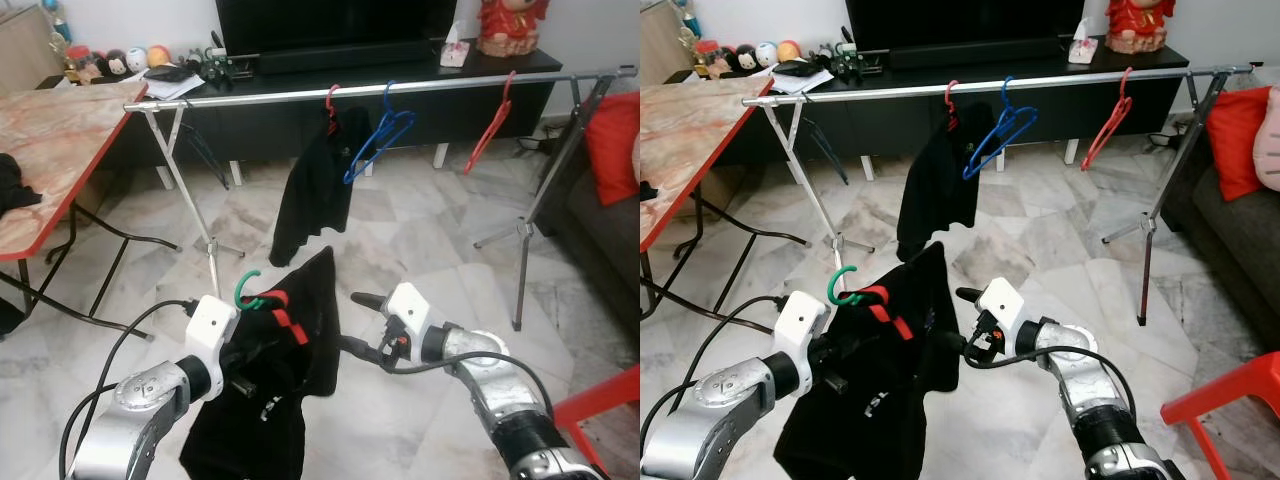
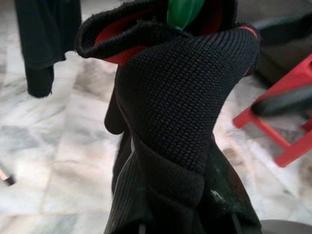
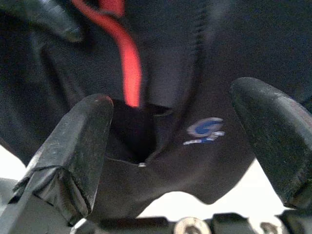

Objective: Hang hanger

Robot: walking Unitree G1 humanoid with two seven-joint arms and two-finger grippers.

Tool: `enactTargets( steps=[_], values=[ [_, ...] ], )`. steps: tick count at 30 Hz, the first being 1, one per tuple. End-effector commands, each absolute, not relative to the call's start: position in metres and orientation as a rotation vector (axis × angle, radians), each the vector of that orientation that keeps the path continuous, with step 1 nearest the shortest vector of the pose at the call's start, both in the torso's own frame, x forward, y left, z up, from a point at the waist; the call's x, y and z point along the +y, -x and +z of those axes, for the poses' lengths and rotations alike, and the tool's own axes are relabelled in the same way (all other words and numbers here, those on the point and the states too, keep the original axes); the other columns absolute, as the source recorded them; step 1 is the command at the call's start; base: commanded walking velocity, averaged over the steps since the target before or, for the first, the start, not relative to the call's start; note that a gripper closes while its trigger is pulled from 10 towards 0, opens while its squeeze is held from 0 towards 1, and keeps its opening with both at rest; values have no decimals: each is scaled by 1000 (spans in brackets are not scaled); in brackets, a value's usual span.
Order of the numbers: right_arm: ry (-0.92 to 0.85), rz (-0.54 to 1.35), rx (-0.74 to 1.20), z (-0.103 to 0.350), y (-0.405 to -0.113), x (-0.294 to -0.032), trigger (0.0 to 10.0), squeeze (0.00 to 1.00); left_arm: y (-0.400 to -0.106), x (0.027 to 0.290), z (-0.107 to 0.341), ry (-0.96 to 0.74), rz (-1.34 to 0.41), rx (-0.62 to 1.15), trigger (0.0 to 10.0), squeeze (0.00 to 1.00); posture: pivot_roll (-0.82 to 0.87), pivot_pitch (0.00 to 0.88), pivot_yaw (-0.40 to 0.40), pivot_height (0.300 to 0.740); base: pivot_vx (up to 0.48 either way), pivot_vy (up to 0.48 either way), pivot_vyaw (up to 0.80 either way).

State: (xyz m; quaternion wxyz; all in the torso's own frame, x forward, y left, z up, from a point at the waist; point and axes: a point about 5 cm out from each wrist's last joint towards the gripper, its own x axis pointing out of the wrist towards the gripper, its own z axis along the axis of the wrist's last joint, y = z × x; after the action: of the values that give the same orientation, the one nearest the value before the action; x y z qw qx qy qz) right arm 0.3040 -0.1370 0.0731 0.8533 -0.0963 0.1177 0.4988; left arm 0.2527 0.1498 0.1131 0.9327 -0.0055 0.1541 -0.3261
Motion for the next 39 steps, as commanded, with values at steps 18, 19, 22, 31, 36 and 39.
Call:
enactTargets(
  steps=[18, 19, 22, 31, 36, 39],
  values=[
    [202, 1037, 290, 71, -295, -138, 10000, 0, -246, 118, 138, -13, -821, 346, 10000, 0, -60, 35, 65, 740, 0, 0, 0],
    [214, 1031, 298, 69, -294, -138, 10000, 0, -246, 117, 139, -13, -823, 349, 10000, 0, -62, 36, 65, 740, 0, 0, 0],
    [225, 1009, 313, 65, -294, -138, 10000, 0, -247, 115, 141, -12, -829, 348, 10000, 0, -61, 36, 64, 740, 0, 0, 0],
    [247, 956, 336, 57, -295, -138, 9255, 0, -248, 111, 143, -14, -840, 342, 10000, 0, -59, 35, 60, 740, 0, 0, 0],
    [252, 939, 346, 55, -296, -139, 0, 0, -249, 110, 144, -12, -839, 340, 10000, 0, -57, 35, 59, 740, 0, 0, 0],
    [250, 932, 348, 53, -297, -139, 0, 0, -250, 110, 144, -13, -835, 338, 10000, 0, -56, 35, 56, 740, 0, 0, 0]
  ],
)
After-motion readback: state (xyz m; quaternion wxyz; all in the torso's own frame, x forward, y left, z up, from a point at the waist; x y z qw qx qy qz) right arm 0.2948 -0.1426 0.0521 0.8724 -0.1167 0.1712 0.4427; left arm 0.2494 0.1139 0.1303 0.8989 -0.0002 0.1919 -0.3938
